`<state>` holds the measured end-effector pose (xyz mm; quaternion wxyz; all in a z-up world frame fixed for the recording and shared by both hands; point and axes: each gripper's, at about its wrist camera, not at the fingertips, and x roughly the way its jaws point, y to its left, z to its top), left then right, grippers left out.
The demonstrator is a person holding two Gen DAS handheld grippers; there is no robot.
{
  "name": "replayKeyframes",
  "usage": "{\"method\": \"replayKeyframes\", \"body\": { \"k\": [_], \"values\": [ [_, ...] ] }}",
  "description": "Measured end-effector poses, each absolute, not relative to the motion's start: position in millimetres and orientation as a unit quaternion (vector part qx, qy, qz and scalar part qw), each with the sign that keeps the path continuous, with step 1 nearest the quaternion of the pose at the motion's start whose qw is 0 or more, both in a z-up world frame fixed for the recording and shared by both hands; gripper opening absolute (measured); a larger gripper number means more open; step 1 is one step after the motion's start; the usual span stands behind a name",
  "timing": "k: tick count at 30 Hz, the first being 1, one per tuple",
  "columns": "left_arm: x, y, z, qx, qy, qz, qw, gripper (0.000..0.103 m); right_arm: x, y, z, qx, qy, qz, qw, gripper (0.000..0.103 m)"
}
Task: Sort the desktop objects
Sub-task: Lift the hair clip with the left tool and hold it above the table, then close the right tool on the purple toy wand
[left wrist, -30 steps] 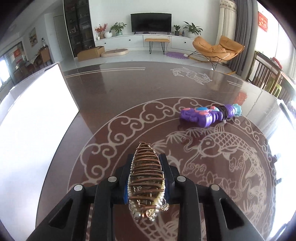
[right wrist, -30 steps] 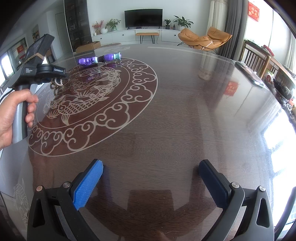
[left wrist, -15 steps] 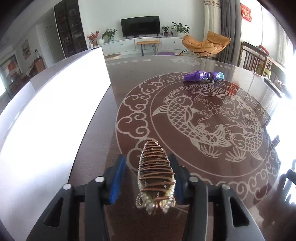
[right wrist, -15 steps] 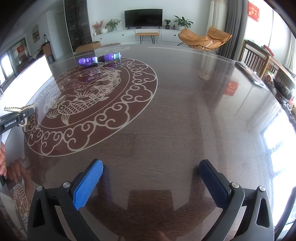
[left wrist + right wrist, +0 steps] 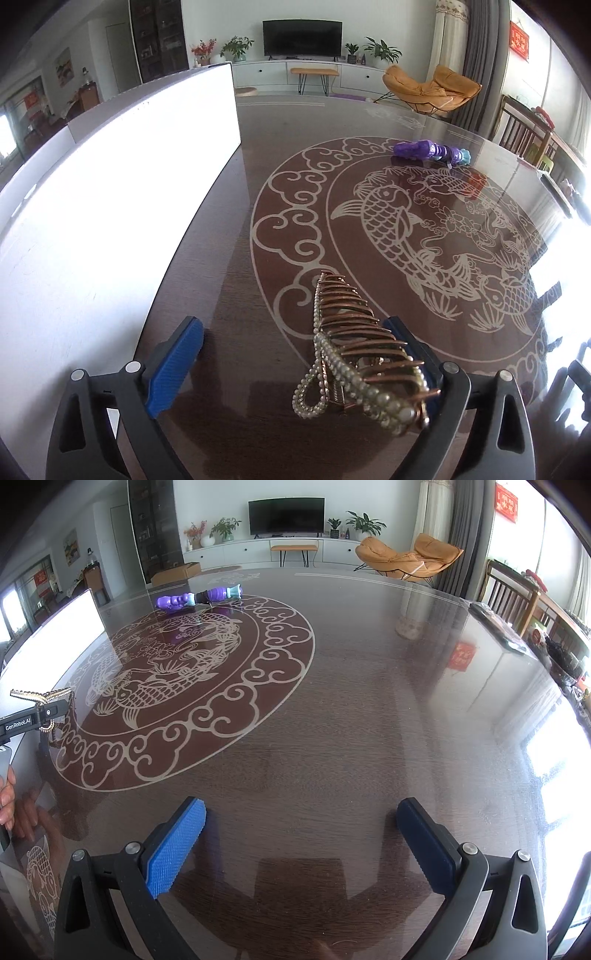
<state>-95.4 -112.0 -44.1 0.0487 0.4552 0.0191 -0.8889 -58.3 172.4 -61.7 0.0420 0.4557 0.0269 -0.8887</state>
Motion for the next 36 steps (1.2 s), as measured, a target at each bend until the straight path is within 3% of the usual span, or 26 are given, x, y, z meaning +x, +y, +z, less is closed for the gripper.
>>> {"method": "replayKeyframes", "body": {
  "k": [14,22,30,33,36],
  "values": [
    [-97,-113,-46,0.457,0.021,-0.888,0.050,0.101,-62,172,-61,0.467,0.025,-0.883,0.042,0.103],
    [-96,-113,-46,0.457,0.021,-0.888,0.050,0.101,-187,127,-21,0.491,-0.165,-0.842,0.149,0.103],
    [-96,-114,-46,0.456,0.020,-0.889,0.047,0.101,-311,55,-47,0.528,-0.310,-0.782,0.114,0.103],
    [-96,-114,-46,0.456,0.019,-0.889,0.047,0.101,-326,29,-45,0.518,-0.270,-0.806,0.090,0.103],
    [-95,-113,-46,0.456,0.019,-0.889,0.046,0.101,-334,3,-41,0.523,-0.180,-0.830,0.075,0.099]
  ]
}}
